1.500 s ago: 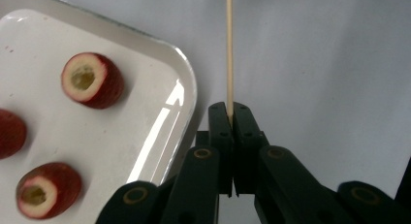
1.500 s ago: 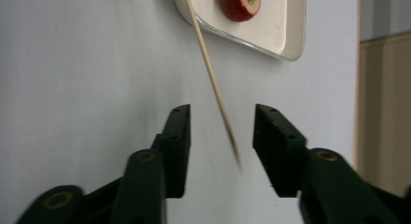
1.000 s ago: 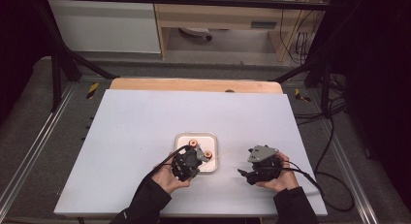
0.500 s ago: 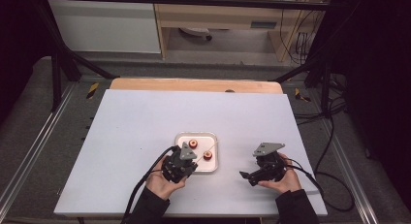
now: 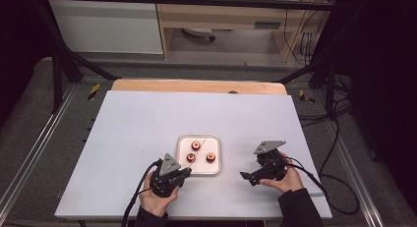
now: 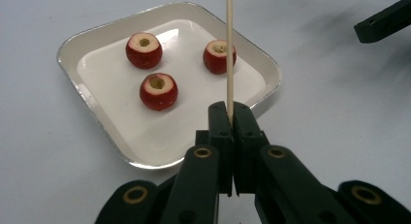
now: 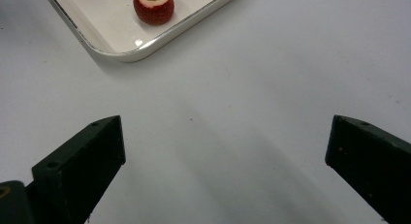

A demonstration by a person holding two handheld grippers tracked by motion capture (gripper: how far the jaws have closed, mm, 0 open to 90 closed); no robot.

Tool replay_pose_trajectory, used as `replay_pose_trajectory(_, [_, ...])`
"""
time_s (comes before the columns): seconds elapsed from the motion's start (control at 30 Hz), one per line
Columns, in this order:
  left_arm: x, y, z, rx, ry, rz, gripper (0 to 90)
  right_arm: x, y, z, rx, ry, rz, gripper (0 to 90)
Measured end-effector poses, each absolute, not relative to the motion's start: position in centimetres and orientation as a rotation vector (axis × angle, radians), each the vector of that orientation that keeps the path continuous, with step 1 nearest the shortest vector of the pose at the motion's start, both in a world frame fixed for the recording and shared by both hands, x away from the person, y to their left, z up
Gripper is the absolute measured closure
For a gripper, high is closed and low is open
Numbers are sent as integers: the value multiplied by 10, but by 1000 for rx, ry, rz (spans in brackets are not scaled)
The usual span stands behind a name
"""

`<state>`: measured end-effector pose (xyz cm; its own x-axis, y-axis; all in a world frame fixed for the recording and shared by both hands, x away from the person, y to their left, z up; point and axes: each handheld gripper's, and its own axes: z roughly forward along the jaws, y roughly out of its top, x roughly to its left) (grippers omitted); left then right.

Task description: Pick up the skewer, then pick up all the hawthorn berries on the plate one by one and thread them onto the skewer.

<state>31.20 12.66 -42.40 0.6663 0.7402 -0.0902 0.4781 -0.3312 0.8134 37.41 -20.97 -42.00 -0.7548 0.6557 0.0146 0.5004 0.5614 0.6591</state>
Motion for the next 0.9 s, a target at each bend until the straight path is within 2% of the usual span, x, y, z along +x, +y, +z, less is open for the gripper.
replay_pose_trajectory(0.37, [303,141,-442,1918,970,354,884,383,-189,-413,927,2607,913,12])
replay_pose_trajectory(0.9, [296,145,-447,1923,930,364,884,399,-154,-401,836,2659,874,28])
